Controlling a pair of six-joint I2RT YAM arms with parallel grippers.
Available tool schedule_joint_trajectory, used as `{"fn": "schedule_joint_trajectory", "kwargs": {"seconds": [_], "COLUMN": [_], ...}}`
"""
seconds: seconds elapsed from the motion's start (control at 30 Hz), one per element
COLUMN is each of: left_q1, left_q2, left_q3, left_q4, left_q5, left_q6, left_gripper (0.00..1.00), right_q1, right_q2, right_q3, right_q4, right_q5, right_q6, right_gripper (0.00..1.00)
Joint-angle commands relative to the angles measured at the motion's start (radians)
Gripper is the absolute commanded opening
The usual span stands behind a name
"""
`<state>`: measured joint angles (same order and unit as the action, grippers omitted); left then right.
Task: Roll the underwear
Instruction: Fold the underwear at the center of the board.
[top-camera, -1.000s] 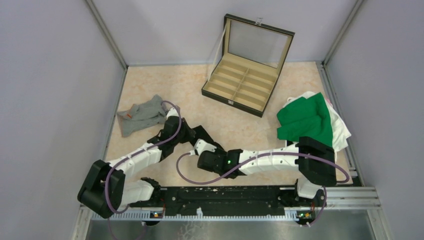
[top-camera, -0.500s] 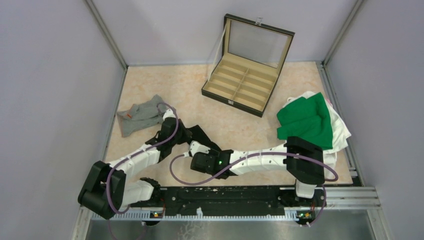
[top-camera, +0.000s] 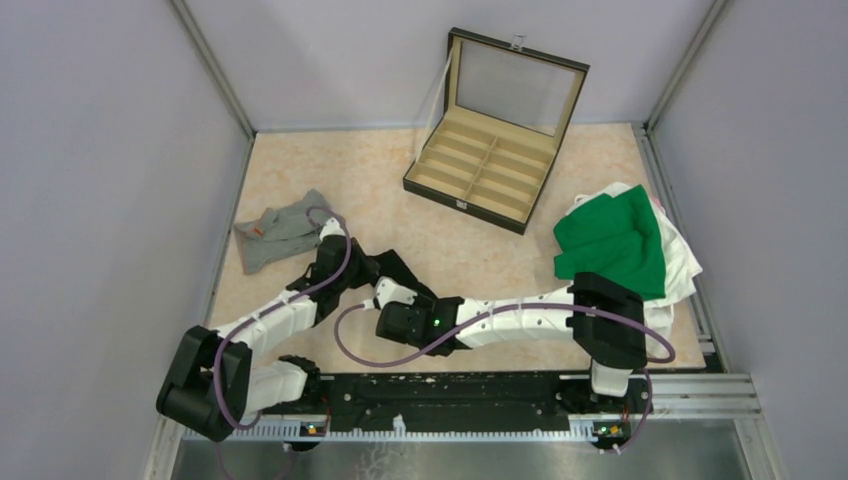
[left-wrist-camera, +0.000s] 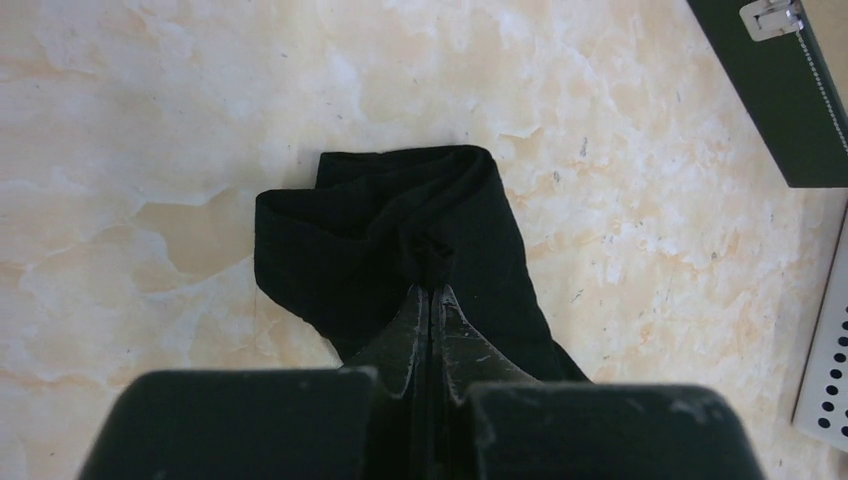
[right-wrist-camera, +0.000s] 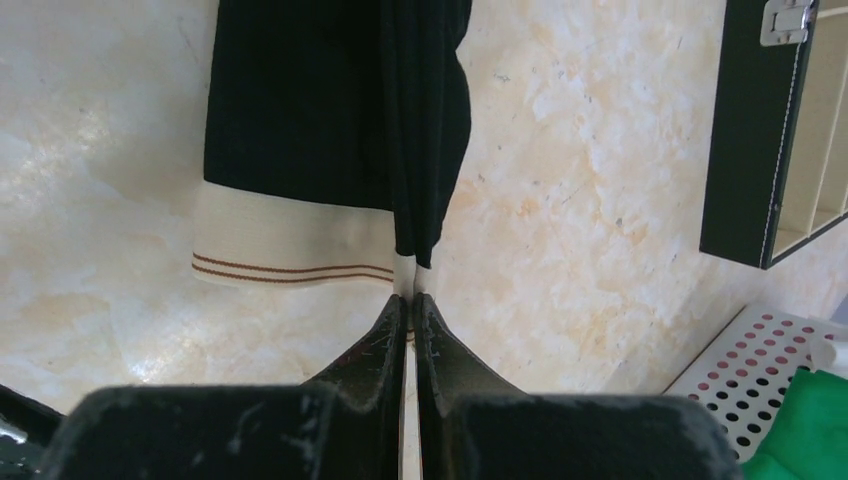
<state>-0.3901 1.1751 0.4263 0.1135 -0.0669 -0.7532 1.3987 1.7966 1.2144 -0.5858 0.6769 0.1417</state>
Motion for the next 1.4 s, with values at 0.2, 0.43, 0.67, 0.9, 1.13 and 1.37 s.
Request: {"fn": "schedule_joint_trajectory", "kwargs": {"seconds": [0.2, 0.43, 0.67, 0.9, 1.13, 1.37], "left_q1": [0.028, 0.048, 0.054, 0.053, 0.054, 0.054], "left_q2": [-0.039, -0.04, 0.01, 0.035, 0.066, 0.074], "left_q3": [-0.022, -0.043, -0.064, -0.108, -0.123, -0.121], "left_q4": [0.079, 0.075, 0.114, 0.14, 0.156, 0.16], "left_q5": [-0.023, -0.055, -0.044, -0.049, -0.046, -0.045], "left_q6": [0.008, -0.007, -0.011, -0.02, -0.023, -0.014], "left_gripper": [0.0, 0.0, 0.0, 0.0, 0.0, 0.0], "right_q1": [0.016, 0.016, 0.016, 0.016, 0.016, 0.016], "right_q2": [0.027, 0.033, 0.044, 0.066, 0.071, 0.086], "right_q3": [0.112, 0.103, 0.122, 0.167, 0.181, 0.199], "right_q4": [-0.059, -0.065, -0.073, -0.064, -0.022, 0.022], "right_q5": [0.035, 0.058, 0.067, 0.056, 0.025, -0.028], "right_q6": [-0.016, -0.019, -0.026, -0.042, -0.06, -0.073], "right_gripper": [0.0, 0.0, 0.0, 0.0, 0.0, 0.0]}}
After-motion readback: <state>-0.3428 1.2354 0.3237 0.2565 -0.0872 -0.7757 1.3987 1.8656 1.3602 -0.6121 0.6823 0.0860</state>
